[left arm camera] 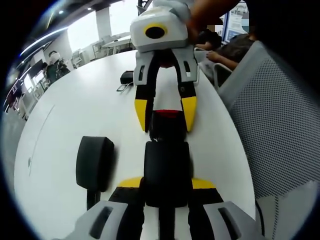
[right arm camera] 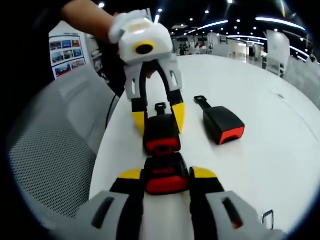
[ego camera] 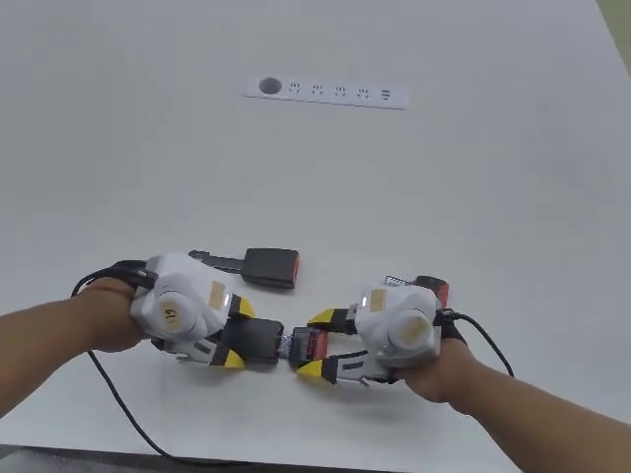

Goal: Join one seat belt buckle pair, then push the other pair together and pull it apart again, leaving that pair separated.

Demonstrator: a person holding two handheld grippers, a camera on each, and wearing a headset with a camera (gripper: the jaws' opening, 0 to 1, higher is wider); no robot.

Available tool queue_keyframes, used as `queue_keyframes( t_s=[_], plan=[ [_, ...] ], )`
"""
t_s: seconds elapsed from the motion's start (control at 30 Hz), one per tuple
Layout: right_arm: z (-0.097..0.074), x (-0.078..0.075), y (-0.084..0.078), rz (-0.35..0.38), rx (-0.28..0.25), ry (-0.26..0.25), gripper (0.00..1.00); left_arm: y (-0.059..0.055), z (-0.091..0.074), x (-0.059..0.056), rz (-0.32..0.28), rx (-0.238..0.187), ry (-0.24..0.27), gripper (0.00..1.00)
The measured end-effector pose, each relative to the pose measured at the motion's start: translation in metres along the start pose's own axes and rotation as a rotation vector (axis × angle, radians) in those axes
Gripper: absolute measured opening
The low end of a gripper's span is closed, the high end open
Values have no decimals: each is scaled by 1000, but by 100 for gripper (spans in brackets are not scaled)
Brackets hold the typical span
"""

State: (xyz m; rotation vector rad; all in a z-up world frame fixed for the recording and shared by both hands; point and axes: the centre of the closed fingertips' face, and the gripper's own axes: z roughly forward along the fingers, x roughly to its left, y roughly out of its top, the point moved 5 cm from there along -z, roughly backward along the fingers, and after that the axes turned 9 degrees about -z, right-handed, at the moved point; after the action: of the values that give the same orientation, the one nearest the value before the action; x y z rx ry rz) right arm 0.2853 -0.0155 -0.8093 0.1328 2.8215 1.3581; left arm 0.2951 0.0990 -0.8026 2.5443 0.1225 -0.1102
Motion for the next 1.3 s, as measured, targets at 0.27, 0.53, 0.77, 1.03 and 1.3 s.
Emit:
queue_keyframes(
  t_s=[0.27,0.53,0.77,1.03,1.3],
  plan=[
    [3,2,3,8,23,-10,35,-2,0,0,-2,2,-8,34],
    [3,-1,3,6,27,-10,35,-2,0,2,-7,-4,-8,34],
    [1,0,1,4,14,-24,35,-2,-1,3,-10,-29,-15,34],
    [-1,-1,-1,27,-24,-24,34,-4,-2,5,-22,-62,-31,34],
    [-2,0,-2,38,-43,-37,34,-6,-3,5,-18,-83,-49,34]
  ],
)
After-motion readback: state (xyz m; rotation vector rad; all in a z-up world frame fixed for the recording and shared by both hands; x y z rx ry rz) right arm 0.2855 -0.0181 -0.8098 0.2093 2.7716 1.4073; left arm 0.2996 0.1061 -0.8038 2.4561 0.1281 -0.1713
